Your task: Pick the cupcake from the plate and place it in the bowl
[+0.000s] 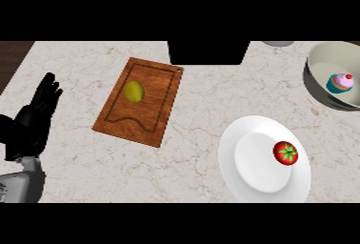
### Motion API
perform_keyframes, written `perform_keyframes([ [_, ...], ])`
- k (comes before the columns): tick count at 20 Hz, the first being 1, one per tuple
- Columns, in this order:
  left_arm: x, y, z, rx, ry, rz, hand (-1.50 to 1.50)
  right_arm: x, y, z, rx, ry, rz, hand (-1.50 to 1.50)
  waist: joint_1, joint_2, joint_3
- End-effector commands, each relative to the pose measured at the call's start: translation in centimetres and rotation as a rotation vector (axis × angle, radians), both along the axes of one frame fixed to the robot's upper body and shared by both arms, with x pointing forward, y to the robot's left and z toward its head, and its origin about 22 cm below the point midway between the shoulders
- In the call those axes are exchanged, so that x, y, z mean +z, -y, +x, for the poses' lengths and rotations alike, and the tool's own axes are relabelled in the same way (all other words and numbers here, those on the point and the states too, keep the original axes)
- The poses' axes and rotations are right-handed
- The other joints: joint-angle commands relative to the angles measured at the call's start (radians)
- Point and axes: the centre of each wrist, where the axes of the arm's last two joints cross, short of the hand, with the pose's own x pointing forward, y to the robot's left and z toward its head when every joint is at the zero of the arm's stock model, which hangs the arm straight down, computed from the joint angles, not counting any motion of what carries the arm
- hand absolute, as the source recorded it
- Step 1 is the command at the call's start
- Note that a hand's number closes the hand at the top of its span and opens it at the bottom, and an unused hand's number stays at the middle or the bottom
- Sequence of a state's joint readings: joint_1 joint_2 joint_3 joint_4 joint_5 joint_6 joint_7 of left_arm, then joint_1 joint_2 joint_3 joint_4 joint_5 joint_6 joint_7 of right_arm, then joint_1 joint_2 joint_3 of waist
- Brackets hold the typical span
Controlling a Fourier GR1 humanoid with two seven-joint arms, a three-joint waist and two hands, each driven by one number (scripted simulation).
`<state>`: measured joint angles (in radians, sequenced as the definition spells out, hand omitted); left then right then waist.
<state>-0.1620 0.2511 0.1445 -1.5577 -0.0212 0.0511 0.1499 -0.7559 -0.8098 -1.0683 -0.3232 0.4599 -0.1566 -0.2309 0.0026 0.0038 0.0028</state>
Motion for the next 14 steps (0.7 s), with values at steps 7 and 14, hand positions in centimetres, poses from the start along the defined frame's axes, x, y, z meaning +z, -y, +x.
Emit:
perform_keyframes([
  [7, -0.3, -0.1, -1.4, 0.006, -0.016, 0.010, 0.00, -2.8, 5.7, -10.3, 0.080, 0.110, 0.096, -1.50, -0.005, -0.006, -0.002],
  [14, -1.2, -0.4, 0.0, 0.005, 0.005, 0.009, 0.00, -1.8, 7.1, -13.3, 0.152, 0.202, 0.081, -1.50, -0.009, -0.004, -0.003],
])
